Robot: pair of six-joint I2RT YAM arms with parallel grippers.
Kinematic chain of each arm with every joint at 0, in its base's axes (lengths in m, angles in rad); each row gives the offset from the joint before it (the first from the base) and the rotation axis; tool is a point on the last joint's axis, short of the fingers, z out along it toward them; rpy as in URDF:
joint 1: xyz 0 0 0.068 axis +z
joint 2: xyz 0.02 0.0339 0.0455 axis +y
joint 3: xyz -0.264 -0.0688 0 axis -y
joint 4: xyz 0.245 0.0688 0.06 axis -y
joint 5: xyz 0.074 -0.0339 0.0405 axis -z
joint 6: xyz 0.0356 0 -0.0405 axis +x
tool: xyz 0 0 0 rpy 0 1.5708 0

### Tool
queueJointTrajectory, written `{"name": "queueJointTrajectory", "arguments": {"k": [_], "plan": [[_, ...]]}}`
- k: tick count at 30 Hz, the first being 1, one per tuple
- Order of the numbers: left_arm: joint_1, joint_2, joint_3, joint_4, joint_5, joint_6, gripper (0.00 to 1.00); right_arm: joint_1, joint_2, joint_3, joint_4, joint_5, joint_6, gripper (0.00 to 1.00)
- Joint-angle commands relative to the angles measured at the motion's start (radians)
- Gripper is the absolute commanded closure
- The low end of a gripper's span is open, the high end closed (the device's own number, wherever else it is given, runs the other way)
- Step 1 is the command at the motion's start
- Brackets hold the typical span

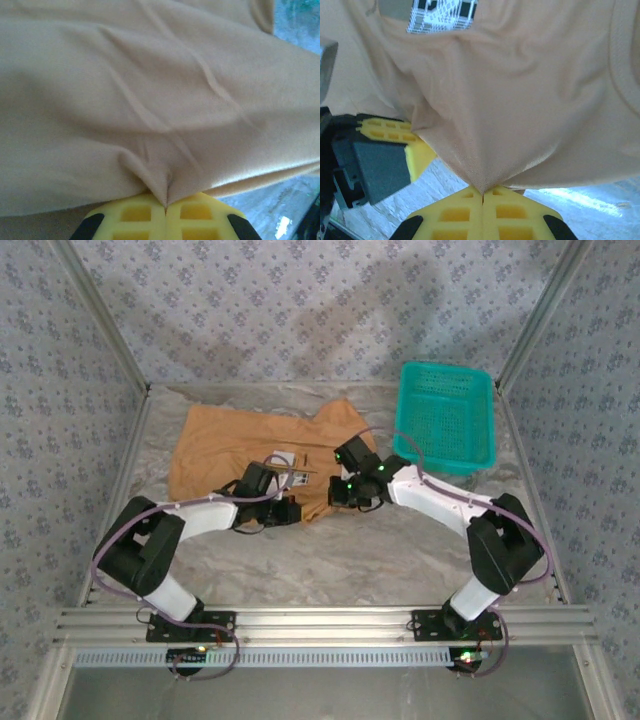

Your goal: Fold the inside-out t-shirt

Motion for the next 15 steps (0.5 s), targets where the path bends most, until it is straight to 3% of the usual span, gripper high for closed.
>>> {"name": "queueJointTrajectory", "arguments": {"k": [1, 5, 11, 15], "plan": [[0.001, -0.05, 0.067, -0.111, 0.035, 0.037, 1.0, -0.048, 0.005, 0.115, -0.082, 0.002, -0.078, 1.0], [0.001, -0.082, 0.112, -0.17, 0.071, 0.055, 1.0, -0.089, 0.111, 0.263, -0.178, 0.055, -0.152, 1.0], [0.029, -0.074, 0.138, -0.196, 0.096, 0.077, 1.0, -0.138, 0.409, 0.592, -0.288, 0.121, -0.226, 1.0], [0.083, -0.046, 0.123, -0.14, 0.155, 0.053, 1.0, -0.154, 0.581, 0.784, -0.389, 0.118, -0.236, 0.9]]}}
